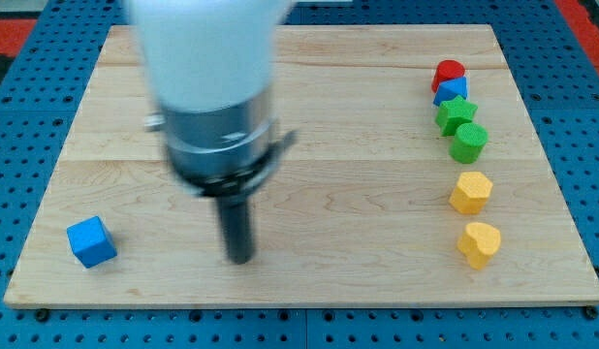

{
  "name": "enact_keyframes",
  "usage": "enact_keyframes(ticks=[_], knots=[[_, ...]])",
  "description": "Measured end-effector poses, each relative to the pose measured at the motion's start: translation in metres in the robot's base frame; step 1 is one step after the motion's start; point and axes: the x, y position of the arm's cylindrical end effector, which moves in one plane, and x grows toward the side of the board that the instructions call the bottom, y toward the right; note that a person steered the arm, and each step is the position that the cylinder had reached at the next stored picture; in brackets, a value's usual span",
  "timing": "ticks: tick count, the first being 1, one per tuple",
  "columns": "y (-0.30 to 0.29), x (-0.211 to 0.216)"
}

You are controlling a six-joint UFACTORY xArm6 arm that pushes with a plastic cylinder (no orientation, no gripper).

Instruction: Place the blue cube diagonal to red star

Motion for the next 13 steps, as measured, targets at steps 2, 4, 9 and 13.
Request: enact_keyframes(ticks=[2, 4, 9, 13], knots=[[-0.158, -0.015], [-0.171, -0.052], [-0.13, -0.154], [-0.02, -0.228]])
